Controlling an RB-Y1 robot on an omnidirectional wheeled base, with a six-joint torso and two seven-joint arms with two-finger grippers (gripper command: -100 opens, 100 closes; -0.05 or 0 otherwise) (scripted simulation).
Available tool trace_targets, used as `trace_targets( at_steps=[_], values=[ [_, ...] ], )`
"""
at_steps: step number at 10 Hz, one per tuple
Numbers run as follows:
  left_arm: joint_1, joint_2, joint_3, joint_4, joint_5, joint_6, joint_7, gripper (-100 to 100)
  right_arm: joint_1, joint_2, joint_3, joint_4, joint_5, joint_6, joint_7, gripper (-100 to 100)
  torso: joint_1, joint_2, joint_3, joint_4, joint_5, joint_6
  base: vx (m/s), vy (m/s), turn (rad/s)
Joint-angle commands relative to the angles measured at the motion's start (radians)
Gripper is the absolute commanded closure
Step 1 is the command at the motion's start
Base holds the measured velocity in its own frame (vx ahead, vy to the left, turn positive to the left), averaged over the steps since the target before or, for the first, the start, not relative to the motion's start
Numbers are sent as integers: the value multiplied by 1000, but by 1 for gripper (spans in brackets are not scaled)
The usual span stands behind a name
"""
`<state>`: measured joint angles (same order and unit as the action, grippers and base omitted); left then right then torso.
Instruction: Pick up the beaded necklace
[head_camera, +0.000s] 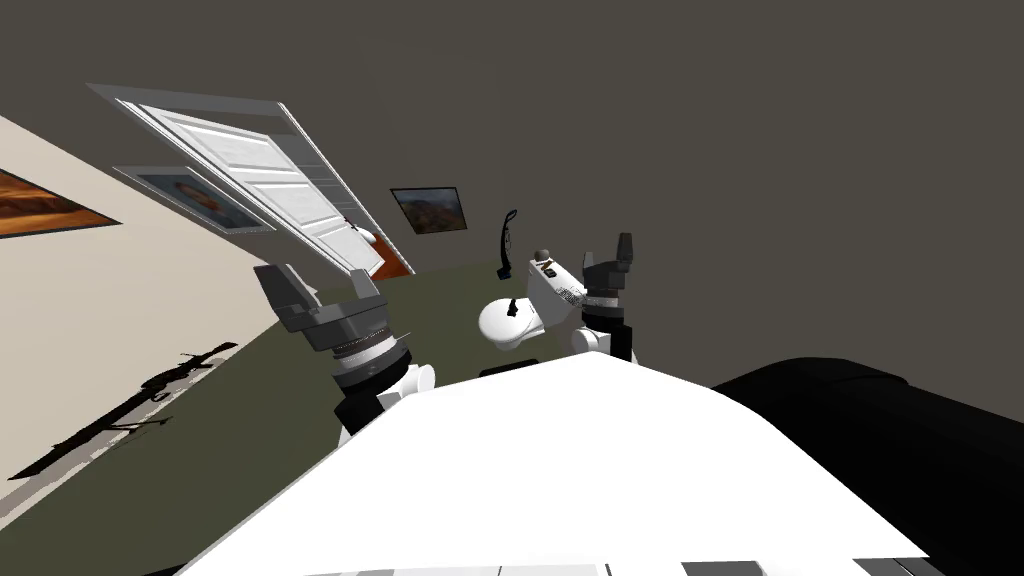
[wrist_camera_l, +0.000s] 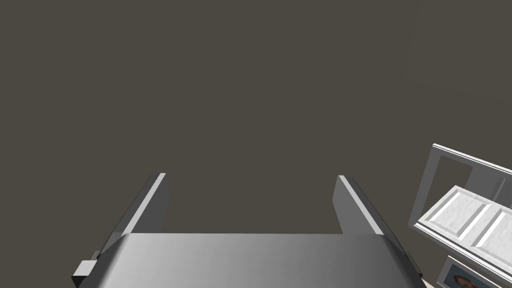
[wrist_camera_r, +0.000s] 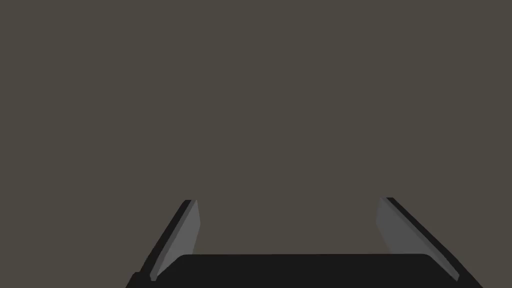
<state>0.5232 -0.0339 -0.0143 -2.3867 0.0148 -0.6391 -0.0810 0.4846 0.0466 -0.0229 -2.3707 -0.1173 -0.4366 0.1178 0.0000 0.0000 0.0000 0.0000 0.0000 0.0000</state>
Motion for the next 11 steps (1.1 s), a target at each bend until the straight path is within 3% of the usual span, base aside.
trace_targets(
  at_steps=[1,3,4,7,10,11],
  values=[
    [0,0,0,0,0,0,0,0,8,-37,0,15,13,15,0,-100,0,0,0,0,0,0,-7,-6,34],
    [0,0,0,0,0,0,0,0,26,-90,1,50,44,50,-1,-100,-1,1,1,0,0,0,-29,-14,50],
    [0,0,0,0,0,0,0,0,26,-90,1,50,44,50,-1,-100,-1,2,1,0,0,0,-28,-20,12],
    [0,0,0,0,0,0,0,0,67,-152,1,133,120,128,-2,-100,-3,2,1,0,-1,0,-33,-32,81],
    [0,0,0,0,0,0,0,0,84,-166,1,167,156,178,-3,-100,-2,2,1,0,-1,0,-30,-23,48],
    [0,0,0,0,0,0,0,0,102,-178,2,205,194,219,-3,-100,-1,2,1,0,0,0,-28,-20,103]
  ],
)
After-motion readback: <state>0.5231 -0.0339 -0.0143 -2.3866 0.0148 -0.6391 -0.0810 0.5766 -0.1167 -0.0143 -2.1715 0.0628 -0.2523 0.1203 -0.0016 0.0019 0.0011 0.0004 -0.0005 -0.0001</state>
